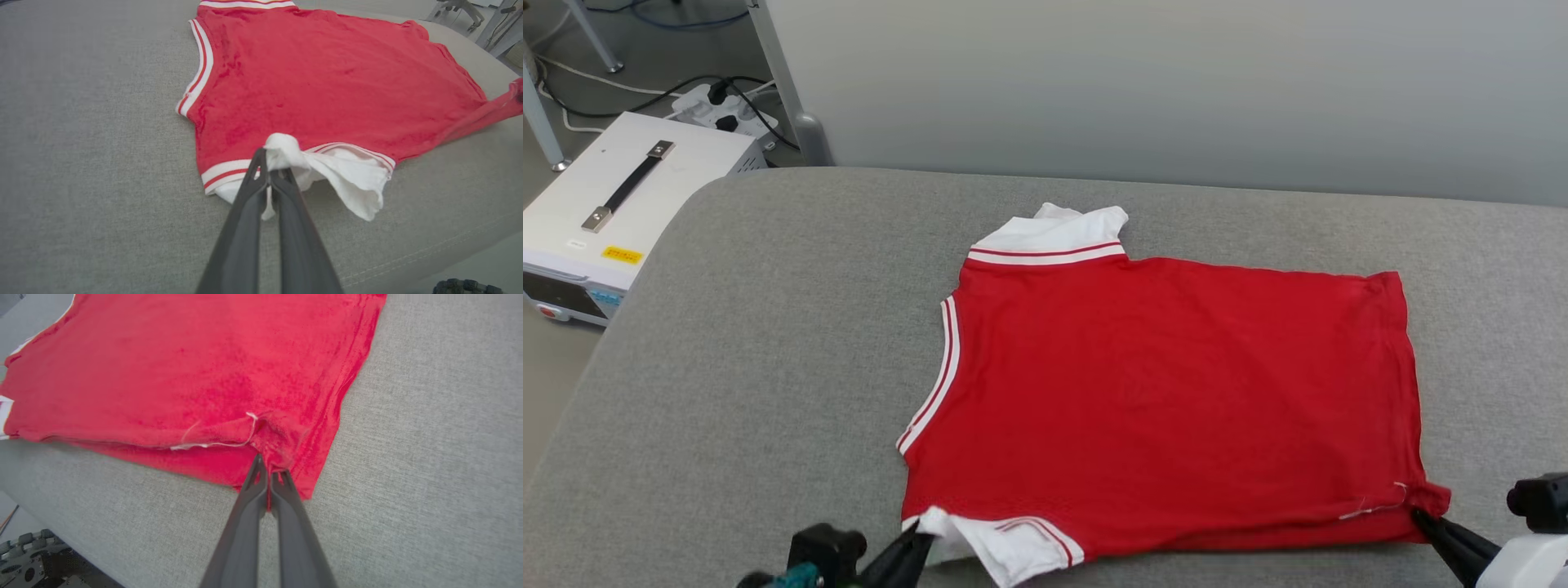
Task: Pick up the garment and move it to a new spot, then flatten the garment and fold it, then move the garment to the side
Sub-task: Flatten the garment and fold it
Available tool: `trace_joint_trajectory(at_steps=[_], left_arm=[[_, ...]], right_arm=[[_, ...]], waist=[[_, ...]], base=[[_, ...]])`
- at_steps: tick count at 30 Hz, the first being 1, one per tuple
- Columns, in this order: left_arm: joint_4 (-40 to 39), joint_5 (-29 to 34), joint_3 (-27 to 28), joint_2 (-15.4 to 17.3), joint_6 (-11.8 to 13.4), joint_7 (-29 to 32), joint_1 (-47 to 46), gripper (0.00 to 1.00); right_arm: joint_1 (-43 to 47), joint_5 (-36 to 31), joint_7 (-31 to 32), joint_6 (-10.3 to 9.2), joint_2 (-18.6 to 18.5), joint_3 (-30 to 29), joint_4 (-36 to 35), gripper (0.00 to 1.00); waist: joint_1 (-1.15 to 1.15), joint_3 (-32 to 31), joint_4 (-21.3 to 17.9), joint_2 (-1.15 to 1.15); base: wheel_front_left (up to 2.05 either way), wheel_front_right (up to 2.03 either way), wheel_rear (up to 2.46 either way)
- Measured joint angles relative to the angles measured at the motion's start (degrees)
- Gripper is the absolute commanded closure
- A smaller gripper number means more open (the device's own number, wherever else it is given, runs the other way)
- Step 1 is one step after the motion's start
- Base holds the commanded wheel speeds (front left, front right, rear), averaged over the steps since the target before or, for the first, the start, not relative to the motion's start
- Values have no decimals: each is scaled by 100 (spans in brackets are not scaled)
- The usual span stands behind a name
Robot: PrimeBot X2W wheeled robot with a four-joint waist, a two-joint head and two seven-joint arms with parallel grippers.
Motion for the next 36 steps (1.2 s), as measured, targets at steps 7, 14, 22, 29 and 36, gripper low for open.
trace_joint_trajectory(at_steps=[7, 14, 22, 29, 36], left_arm=[[407, 255, 36, 91, -382, 190, -1251, 100], [1202, 307, -102, -45, -751, 282, -2334, 100], [2424, 297, -513, -289, -914, 208, -3481, 100], [3233, -15, -1248, -327, -939, 90, -4263, 100], [3965, -633, -1970, -412, -940, 29, -4562, 100]], right_arm=[[-12, -212, 348, 0, 172, -653, -357, 100], [-238, -292, 661, 0, 385, -978, -519, 100], [-942, -332, 1020, 0, 490, -987, -396, 100], [-1602, -347, 1221, 0, 528, -802, -38, 100], [-1973, -345, 1260, 0, 615, -447, 431, 100]], waist=[[0, 188, -47, 0], [0, 457, -157, 0], [0, 882, -281, 0], [1, 1284, -339, 0], [1, 1595, -370, 0]], base=[[0, 0, 0], [0, 0, 0], [0, 0, 0], [0, 0, 0], [0, 0, 0]])
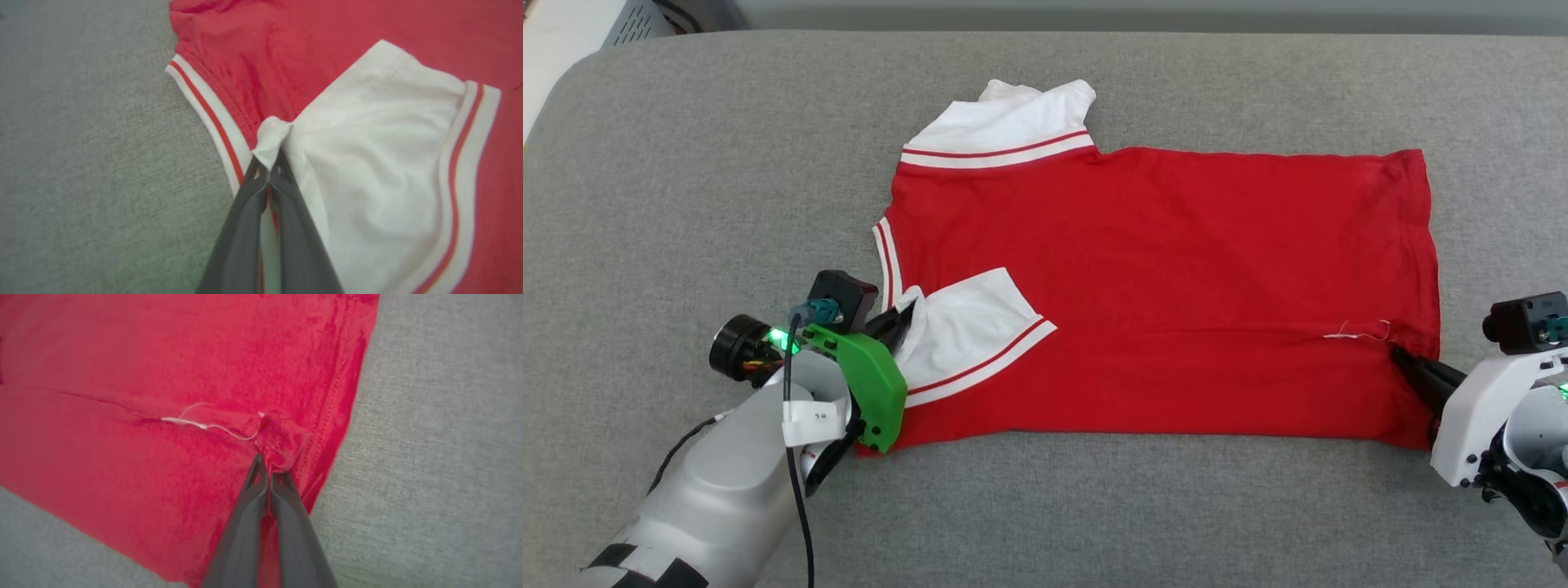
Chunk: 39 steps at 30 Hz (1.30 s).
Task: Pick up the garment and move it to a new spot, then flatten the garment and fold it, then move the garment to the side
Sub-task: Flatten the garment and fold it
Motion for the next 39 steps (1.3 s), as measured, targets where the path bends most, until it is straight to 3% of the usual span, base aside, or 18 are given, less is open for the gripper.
trace_joint_trajectory(at_steps=[7, 8, 9, 10, 11, 22, 28, 34, 39], left_arm=[[246, -595, -523, -34, 1, -186, -183, 100], [276, -657, -594, -34, 1, -209, -200, 100], [315, -704, -649, -34, 1, -220, -216, 100], [359, -734, -710, -33, 0, -241, -246, 63], [383, -786, -753, -33, 0, -255, -265, 0], [143, -1006, -1150, 334, 0, -176, -890, 0], [-436, -1518, -1386, 638, 0, 991, -1225, 0], [-1082, -2259, -1610, 854, 0, 2761, -1366, 0], [-1310, -2749, -1702, 877, 0, 3866, -1366, 0]], right_arm=[[-182, 18, -222, 0, 12, 291, 215, 100], [-191, 18, -272, 0, 13, 315, 240, 92], [-191, 20, -305, 0, 12, 342, 260, 66], [-191, 35, -354, 0, 11, 355, 279, 35], [-191, 51, -401, 0, 10, 358, 299, 0], [82, 86, -876, 0, -159, -10, -29, 0], [325, -38, -872, 0, -121, -191, -177, 0], [463, -165, -772, 0, 18, -279, -242, 0], [500, -209, -713, 0, 114, -327, -308, 0]], waist=[[0, 60, -21, 0], [0, 41, -20, 0], [0, 12, -18, 0], [0, -21, -13, 0], [0, -49, -8, 0], [0, -487, 184, 0], [0, -718, 288, 0], [0, -903, 353, 0], [0, -904, 335, 0]], base=[[0, 0, 0], [0, 0, 0], [0, 0, 0], [0, 0, 0], [0, 0, 0], [0, 0, 0], [0, 0, 0], [0, 0, 0], [0, 0, 0]])
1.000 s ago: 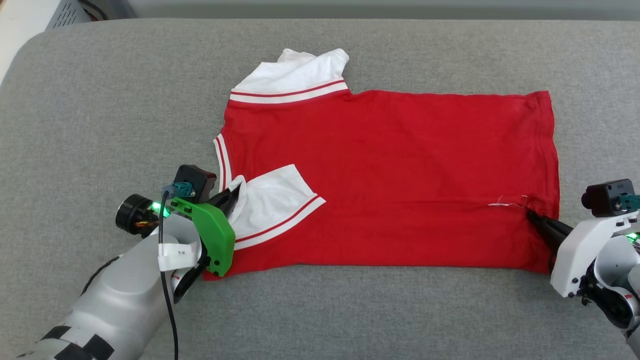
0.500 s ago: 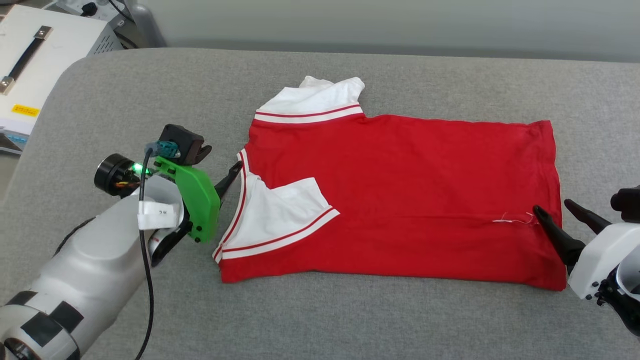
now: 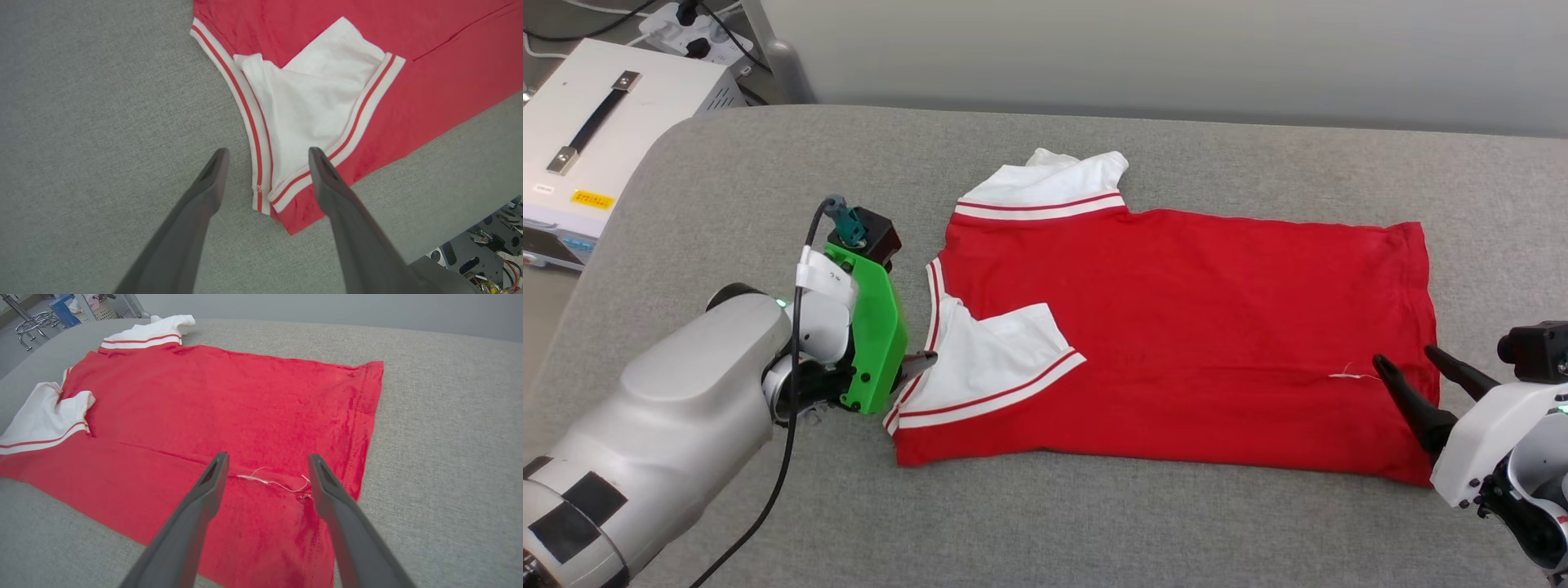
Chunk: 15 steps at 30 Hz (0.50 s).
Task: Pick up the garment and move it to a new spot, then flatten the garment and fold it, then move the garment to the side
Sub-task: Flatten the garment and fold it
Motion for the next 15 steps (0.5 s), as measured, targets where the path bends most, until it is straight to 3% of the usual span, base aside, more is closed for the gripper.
trace_joint_trajectory(at_steps=[15], left_arm=[[642, -62, -32, -256, -1, 475, 579, 0]], right_arm=[[-182, -55, 51, 0, 204, 181, 45, 0]], waist=[[0, 353, -261, 0]], base=[[0, 0, 0]])
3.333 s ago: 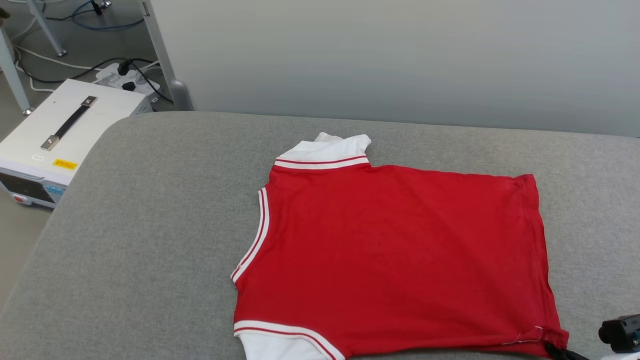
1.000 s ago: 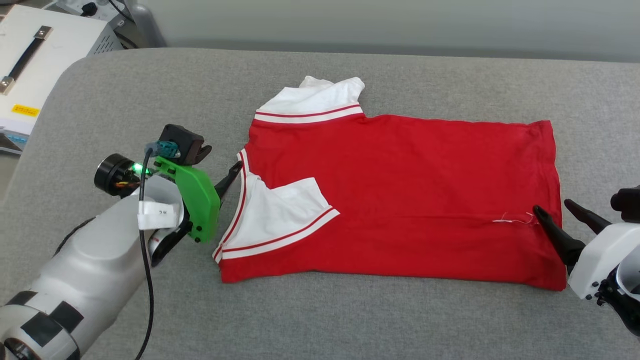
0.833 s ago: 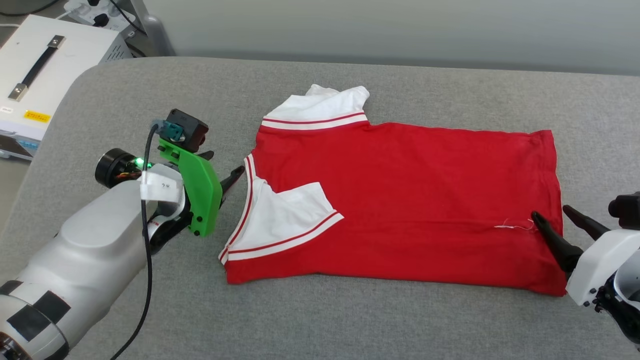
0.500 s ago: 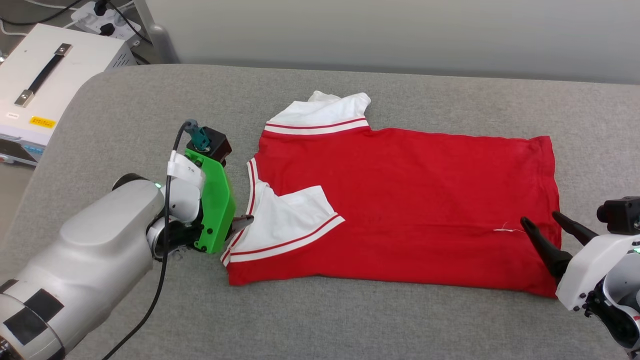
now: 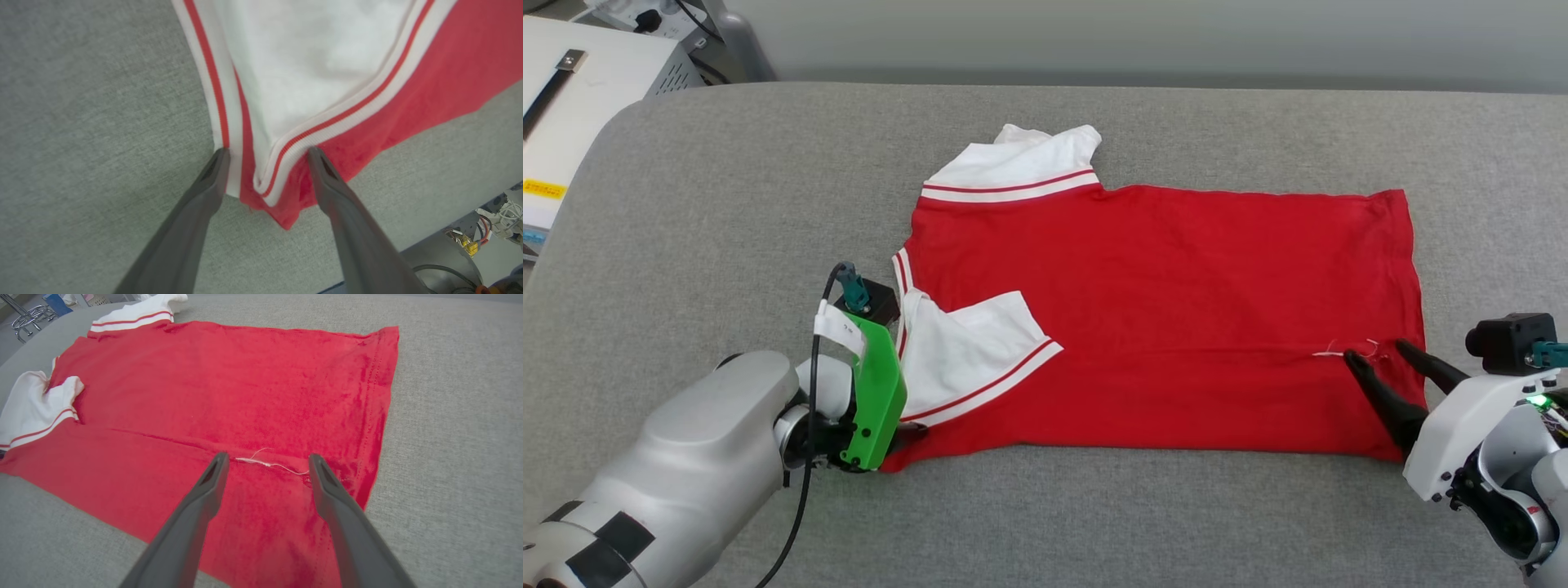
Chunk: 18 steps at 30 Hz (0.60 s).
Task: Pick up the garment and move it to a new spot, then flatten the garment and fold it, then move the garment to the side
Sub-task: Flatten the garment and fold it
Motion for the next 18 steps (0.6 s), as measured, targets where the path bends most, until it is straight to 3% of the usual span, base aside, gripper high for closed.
trace_joint_trajectory(at_steps=[4, 5, 6, 12, 18], left_arm=[[144, 65, 58, -58, -26, 16, 48, 0], [143, 66, 58, -67, -29, -4, 49, 75], [143, 87, 57, -68, -29, -37, 52, 100], [2, 145, 16, -49, -27, -360, 55, 100], [-461, 436, -80, 165, -24, -638, 48, 100]], right_arm=[[-68, -2, -9, 0, 8, 64, 62, 0], [-80, -2, -9, 0, 3, 64, 68, 0], [-107, -2, -9, 0, -5, 64, 70, 0], [-295, -7, 31, 0, -182, 55, -42, 0], [-536, -67, 682, 0, -744, -23, -392, 0]], waist=[[0, 91, -52, 0], [0, 91, -48, 0], [0, 88, -41, 0], [0, 6, -6, 0], [0, -124, 31, 0]], base=[[0, 0, 0], [0, 0, 0], [0, 0, 0], [0, 0, 0], [0, 0, 0]])
